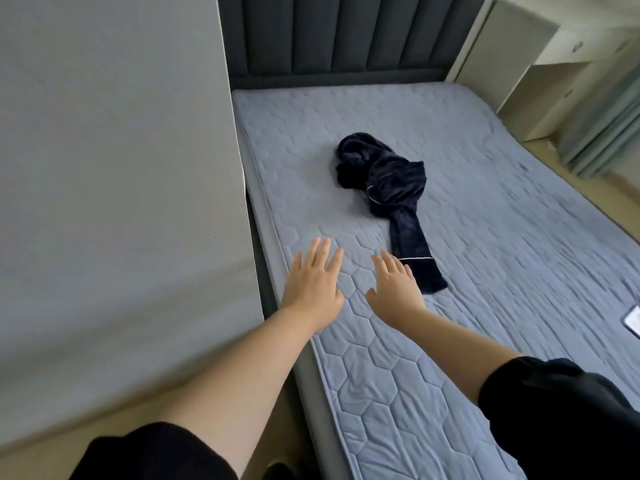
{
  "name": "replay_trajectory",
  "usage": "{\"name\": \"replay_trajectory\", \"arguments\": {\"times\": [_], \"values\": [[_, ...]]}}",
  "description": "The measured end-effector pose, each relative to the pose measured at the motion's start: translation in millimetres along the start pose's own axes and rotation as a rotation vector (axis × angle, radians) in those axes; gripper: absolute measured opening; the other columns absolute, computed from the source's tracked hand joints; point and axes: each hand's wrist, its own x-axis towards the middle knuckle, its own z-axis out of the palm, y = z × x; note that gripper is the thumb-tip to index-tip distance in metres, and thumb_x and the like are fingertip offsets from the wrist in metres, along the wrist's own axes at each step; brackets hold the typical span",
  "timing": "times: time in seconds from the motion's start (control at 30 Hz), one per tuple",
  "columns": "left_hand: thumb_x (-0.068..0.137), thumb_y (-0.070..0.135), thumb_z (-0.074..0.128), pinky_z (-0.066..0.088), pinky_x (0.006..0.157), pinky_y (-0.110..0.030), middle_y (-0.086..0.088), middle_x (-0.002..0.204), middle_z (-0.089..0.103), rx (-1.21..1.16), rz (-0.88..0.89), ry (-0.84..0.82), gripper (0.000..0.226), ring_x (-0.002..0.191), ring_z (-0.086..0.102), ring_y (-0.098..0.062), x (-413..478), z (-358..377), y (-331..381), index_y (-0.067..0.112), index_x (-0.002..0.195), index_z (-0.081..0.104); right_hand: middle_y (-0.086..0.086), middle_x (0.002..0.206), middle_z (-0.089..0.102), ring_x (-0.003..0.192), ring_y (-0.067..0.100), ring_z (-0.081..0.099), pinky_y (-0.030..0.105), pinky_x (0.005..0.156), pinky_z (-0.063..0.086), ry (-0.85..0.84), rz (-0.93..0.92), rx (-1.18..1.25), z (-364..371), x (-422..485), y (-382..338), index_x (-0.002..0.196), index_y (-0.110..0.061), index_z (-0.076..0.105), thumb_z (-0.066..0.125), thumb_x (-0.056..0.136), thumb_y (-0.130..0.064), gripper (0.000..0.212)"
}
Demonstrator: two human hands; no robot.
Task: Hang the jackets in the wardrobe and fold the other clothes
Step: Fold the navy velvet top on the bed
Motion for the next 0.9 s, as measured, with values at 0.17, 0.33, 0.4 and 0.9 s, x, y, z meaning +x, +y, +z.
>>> {"name": "replay_trajectory", "arguments": {"times": [0.17, 0.33, 0.4, 0.9], "values": [[0.096, 0.032, 0.039, 0.005, 0.116, -0.044, -0.008, 0.158, -0.008, -0.069, -0.07, -0.08, 0.068, 0.145, -0.01, -0.026, 10, 132, -23, 0.017, 0.151, 0.003, 0.009, 0.158, 0.006, 0.144, 0.024, 0.01, 0.038, 0.117, 0.011, -0.076, 0.079, 0.047, 129, 31, 19, 0.148, -0.011, 0.014, 0.048, 0.091, -0.022, 0.067], [0.097, 0.037, 0.036, 0.007, 0.116, -0.045, -0.006, 0.158, -0.011, -0.079, -0.114, -0.199, 0.069, 0.145, -0.012, -0.027, 19, 240, -23, 0.02, 0.151, -0.005, 0.007, 0.159, -0.002, 0.146, 0.024, 0.002, 0.045, 0.116, 0.01, -0.221, 0.202, 0.08, 235, 36, 46, 0.15, -0.015, 0.008, 0.041, 0.096, -0.032, 0.066], [0.097, 0.038, 0.035, 0.006, 0.116, -0.046, -0.007, 0.158, -0.009, -0.06, -0.126, -0.217, 0.069, 0.145, -0.011, -0.027, 28, 271, -20, 0.02, 0.151, -0.004, 0.007, 0.159, -0.001, 0.145, 0.023, 0.002, 0.046, 0.116, 0.009, -0.227, 0.218, 0.049, 265, 35, 61, 0.15, -0.017, 0.005, 0.035, 0.097, -0.038, 0.065], [0.099, 0.037, 0.026, -0.002, 0.112, -0.056, -0.001, 0.159, -0.005, -0.162, -0.585, 0.039, 0.058, 0.146, -0.007, -0.023, 37, 360, 69, 0.027, 0.151, 0.004, 0.006, 0.157, 0.016, 0.143, 0.022, 0.014, 0.033, 0.116, 0.008, 0.078, -0.044, 0.266, 338, 42, 112, 0.15, -0.017, 0.018, 0.043, 0.094, -0.038, 0.065]]}}
